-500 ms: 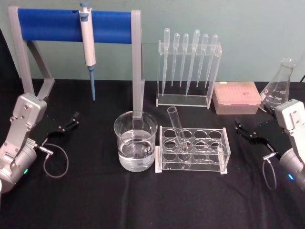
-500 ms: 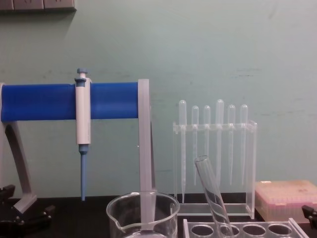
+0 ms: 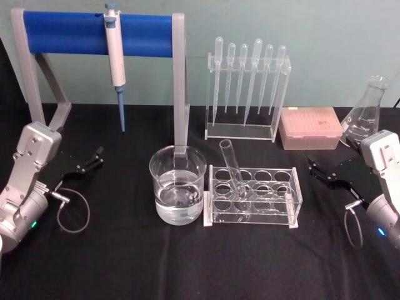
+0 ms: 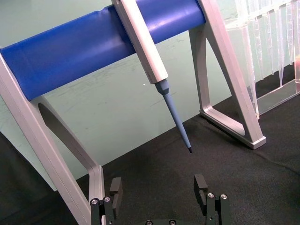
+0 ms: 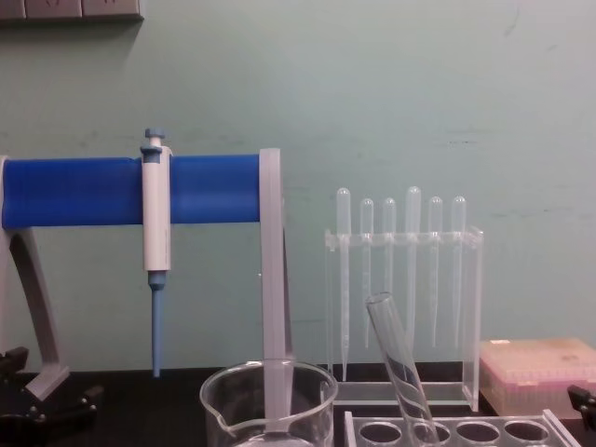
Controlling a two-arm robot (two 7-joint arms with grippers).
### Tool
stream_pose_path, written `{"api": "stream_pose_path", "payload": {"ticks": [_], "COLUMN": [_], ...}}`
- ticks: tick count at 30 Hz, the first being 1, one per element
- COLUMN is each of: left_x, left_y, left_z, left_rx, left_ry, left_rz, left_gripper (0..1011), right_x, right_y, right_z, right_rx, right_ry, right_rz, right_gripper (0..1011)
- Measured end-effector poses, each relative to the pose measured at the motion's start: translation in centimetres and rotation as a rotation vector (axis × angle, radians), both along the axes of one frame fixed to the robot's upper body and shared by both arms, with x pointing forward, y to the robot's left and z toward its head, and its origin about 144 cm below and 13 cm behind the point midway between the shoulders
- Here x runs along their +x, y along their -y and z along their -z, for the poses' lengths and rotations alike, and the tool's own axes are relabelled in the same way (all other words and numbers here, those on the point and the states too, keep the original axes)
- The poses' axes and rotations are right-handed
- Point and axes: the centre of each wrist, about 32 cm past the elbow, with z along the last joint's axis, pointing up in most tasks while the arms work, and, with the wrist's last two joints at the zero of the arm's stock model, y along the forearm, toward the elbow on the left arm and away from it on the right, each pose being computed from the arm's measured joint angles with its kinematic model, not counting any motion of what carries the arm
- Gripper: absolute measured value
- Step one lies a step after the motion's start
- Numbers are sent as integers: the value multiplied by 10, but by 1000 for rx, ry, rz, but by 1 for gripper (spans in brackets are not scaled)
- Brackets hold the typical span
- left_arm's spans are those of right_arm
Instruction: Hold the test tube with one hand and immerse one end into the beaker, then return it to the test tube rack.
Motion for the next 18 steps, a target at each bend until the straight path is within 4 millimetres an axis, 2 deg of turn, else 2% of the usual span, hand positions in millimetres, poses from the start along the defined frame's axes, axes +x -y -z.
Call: {"api": "stream_pose_path", "payload": {"ticks": [18], "left_x": [0], "left_y": [0], "left_z": [0], "left_rx": [0], "left_ry": [0], "left_rz": [0], "left_gripper": [1000], "right_x": [0], "right_y": [0], "right_z": [0], "right_rx": [0], "right_ry": [0], "right_rz": [0], "right_gripper": [1004]}}
